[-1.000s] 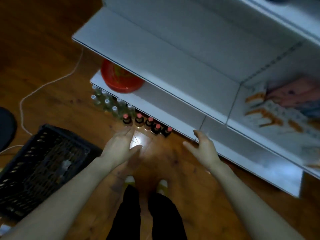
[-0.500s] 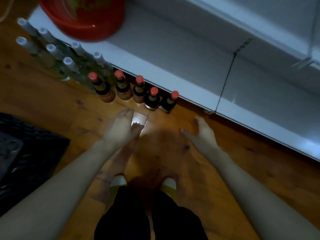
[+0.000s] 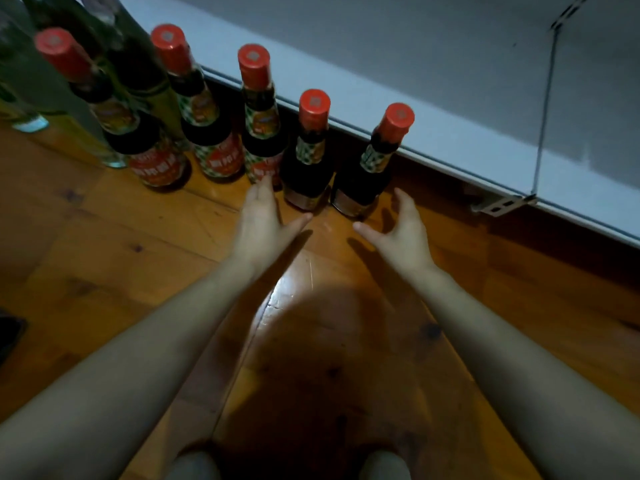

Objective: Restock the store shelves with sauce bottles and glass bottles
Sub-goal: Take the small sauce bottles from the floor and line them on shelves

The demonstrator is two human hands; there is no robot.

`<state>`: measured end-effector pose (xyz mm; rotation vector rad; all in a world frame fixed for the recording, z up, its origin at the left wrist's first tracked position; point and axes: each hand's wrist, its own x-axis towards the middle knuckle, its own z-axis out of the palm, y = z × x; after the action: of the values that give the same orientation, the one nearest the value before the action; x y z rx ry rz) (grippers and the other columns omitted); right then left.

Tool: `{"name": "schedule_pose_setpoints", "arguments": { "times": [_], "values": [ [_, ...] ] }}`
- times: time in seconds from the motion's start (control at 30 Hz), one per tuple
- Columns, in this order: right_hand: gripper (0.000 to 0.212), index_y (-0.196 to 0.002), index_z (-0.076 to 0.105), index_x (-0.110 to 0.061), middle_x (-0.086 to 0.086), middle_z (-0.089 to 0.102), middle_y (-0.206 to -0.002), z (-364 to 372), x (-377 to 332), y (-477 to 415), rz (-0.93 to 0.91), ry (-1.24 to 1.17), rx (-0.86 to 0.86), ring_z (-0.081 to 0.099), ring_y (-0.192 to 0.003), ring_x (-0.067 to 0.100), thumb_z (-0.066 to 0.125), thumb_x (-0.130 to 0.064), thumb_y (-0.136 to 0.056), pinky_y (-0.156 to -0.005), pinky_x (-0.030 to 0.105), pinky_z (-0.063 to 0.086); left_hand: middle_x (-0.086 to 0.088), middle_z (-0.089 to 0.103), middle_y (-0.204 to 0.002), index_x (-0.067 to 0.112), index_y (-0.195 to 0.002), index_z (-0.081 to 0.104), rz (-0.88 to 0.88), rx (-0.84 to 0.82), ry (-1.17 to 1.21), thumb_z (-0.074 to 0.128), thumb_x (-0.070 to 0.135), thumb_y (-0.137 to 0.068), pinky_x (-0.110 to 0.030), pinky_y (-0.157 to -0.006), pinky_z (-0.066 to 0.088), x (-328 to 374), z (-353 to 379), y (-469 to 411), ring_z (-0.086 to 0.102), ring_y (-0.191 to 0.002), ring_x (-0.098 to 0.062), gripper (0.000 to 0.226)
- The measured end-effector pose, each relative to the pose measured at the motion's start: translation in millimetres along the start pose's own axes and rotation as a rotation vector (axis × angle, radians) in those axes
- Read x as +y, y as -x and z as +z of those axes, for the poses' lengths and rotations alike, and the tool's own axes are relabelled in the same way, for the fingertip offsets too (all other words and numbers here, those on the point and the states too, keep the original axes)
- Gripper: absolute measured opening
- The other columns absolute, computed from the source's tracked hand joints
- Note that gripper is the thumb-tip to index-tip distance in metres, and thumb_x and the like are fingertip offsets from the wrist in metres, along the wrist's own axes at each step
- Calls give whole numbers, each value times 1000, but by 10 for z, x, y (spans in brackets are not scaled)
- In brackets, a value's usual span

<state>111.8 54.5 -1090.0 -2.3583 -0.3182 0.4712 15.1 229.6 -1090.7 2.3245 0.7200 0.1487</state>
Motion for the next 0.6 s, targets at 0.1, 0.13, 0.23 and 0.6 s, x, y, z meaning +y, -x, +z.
{"name": "schedule_pose_setpoints", "arguments": {
  "times": [0.1,0.13,0.23,0.6],
  "values": [
    [93,-144,22,-9,10,33,-149,65,27,-87,-38,-23,37,31,-137,22,76,-33,-73,-111,36,32,-16,37,-142,4,-144,22,-4,72,55,69,35,-79,-23,-102,29,11,125,-67,34,-132,-25,85],
    [93,-144,22,-9,9,32,-149,68,19,-103,-43,-37,40,30,-137,22,76,-33,-73,-111,35,31,-16,36,-142,5,-143,22,-9,89,71,69,34,-79,-23,-102,28,29,140,-89,33,-133,-25,85],
    [96,-145,19,-10,8,30,-150,55,-1,-166,-47,-79,22,29,-138,21,77,-31,-72,-111,33,29,-15,38,-140,5,-142,27,-4,125,110,71,33,-78,-20,-99,28,90,185,-169,35,-131,-25,83],
    [84,-136,33,-9,7,47,-134,150,-32,-337,-94,-175,62,42,-124,16,80,-27,-69,-93,20,34,-15,44,-127,1,-128,37,-18,148,169,77,28,-70,-8,-87,28,111,229,-296,42,-119,-22,75]
  ]
}}
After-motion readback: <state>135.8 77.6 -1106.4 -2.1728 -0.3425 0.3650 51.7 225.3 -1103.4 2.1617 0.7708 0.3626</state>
